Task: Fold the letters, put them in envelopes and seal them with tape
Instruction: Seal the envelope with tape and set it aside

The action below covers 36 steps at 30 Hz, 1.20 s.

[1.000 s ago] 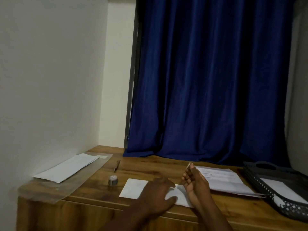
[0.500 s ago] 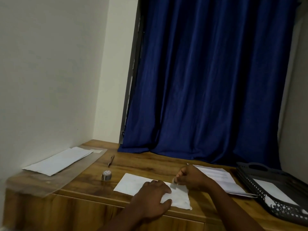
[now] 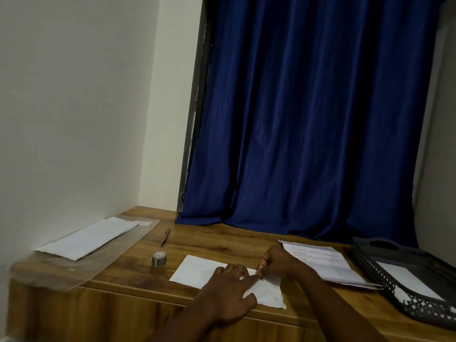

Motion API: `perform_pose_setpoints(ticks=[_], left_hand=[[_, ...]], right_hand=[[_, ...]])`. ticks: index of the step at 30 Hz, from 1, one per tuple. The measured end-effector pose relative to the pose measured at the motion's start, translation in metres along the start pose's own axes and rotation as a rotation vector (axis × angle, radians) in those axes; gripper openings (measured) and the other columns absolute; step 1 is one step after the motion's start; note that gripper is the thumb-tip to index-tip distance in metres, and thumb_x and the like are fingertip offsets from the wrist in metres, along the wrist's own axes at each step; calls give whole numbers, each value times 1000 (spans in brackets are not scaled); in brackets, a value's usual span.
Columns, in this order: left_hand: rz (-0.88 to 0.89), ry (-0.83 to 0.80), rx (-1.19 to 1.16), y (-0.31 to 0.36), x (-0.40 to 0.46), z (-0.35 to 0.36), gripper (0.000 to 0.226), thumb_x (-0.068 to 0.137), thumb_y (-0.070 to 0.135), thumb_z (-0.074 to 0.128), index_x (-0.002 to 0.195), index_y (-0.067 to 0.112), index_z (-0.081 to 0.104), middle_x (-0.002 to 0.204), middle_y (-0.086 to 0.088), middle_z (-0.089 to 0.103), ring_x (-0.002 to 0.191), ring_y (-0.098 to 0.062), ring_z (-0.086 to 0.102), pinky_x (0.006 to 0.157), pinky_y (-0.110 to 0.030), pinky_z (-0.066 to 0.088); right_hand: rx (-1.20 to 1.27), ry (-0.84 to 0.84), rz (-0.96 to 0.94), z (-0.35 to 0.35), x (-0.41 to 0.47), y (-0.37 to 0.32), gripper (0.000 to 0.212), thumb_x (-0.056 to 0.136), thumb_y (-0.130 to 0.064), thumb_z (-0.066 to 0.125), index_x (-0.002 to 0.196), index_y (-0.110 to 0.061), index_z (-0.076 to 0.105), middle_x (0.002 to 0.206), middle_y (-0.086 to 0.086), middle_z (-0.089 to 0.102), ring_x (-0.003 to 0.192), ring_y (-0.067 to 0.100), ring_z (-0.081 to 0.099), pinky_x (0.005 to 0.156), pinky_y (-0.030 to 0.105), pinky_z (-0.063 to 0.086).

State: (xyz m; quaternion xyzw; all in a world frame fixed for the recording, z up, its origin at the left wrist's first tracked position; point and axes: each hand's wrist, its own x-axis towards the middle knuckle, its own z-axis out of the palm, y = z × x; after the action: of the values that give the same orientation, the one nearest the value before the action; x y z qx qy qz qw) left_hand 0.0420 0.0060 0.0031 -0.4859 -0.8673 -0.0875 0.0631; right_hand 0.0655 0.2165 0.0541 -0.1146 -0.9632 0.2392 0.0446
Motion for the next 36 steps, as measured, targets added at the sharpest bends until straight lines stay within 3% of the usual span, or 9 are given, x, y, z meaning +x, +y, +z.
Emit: perform_pose_setpoints(ticks=[4,8,14,17,20,25,32,36], left_hand=[[6,19,-16,-2,0,2,71,91,66,18,159,45,22,153,2,36,140,-19,31,119,-44,23],[5,16,-35,-3,1,3,68,93,66,20,158,47,21,153,3,37,140,-18,32,119,-44,24],[13,7,-18,-3,2,2,62,99,60,27,159,46,22,153,2,37,140,-19,32,117,-44,25],[9,5,-19,-2,1,1,62,99,60,27,159,46,22,154,1,36,141,-19,32,118,-44,24],[8,9,-24,-1,1,1,62,99,59,28,159,45,24,154,2,36,141,-18,31,118,-44,23],[6,8,-12,0,1,0,62,98,59,28,158,43,24,155,0,35,141,-20,31,117,-44,24],[3,10,-13,3,-1,-1,61,100,57,31,158,39,28,155,0,35,140,-20,32,119,-45,24],[5,20,-30,4,-4,-3,62,99,56,32,158,37,33,153,1,37,139,-19,33,119,-44,25]], right_hand=[[24,5,23,4,2,3,17,84,-16,80,94,-2,77,91,3,79,96,18,73,86,31,58],[64,49,64,11,5,11,18,79,-23,86,91,-12,78,84,-4,78,88,12,72,76,27,57],[209,248,126,28,3,30,46,66,-37,95,97,-21,65,90,-3,68,82,12,61,68,25,46],[264,331,131,37,4,32,40,69,-33,94,93,-21,65,88,-1,68,81,15,61,70,27,47],[266,362,108,39,4,33,22,84,-35,81,91,-21,65,84,-5,65,86,17,62,82,32,52],[265,323,125,41,0,29,53,61,-60,90,94,-28,63,90,-9,65,82,7,58,61,21,39],[234,363,146,46,2,26,47,61,-53,93,88,-26,65,93,-6,67,84,9,60,65,24,43],[251,376,172,48,1,22,36,70,-39,92,87,-25,65,93,-4,69,85,12,63,68,25,46]])
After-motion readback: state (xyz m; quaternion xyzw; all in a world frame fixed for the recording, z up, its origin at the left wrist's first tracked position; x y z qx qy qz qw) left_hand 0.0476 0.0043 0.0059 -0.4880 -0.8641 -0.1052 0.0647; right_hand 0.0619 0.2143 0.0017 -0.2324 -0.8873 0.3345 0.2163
